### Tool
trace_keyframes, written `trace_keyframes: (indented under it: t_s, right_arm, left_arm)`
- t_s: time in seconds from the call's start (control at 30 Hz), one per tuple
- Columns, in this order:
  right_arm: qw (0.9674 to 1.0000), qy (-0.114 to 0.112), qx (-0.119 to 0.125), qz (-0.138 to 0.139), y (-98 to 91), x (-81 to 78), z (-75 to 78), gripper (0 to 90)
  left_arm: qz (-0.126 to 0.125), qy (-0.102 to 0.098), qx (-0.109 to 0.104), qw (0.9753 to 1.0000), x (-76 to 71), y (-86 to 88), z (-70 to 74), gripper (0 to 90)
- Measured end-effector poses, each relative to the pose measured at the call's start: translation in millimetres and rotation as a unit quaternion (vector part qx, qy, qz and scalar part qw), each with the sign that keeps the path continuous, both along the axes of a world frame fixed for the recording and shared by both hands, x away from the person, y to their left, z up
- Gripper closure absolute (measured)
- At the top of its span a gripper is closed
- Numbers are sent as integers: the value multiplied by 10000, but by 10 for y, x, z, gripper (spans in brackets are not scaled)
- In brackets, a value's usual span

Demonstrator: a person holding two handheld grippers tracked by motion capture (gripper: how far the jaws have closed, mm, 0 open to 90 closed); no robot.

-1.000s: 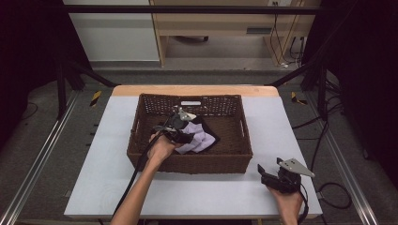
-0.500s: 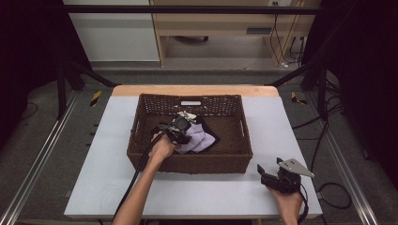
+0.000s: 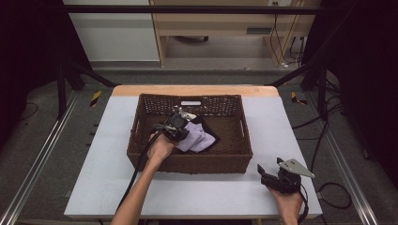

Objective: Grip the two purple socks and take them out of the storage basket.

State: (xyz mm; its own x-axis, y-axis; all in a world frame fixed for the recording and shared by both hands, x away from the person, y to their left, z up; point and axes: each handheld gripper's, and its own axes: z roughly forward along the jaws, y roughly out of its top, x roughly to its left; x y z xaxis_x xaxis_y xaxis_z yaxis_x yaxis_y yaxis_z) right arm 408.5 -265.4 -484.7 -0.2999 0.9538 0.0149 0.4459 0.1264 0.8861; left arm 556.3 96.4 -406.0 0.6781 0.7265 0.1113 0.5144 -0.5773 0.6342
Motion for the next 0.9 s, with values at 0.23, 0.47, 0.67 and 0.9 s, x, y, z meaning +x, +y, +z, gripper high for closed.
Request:
trace_keyframes:
  t_s: [0.23, 0.47, 0.67, 0.9]
  right_arm:
    - [10000, 11, -13, -10, 2, 1, 0, 196]
    - [10000, 21, -8, -23, 3, 3, 0, 197]
    - [10000, 30, -35, -30, 8, 10, -2, 197]
    - [10000, 28, -40, -33, 9, 9, -2, 198]
  left_arm:
    - [105, -431, -708, 9965, -69, 154, 106, 865]
    - [129, -840, -1328, 9875, -119, 258, 199, 865]
    - [190, -1273, -1624, 9783, -171, 301, 289, 866]
    - [305, -1604, -1924, 9676, -240, 377, 415, 865]
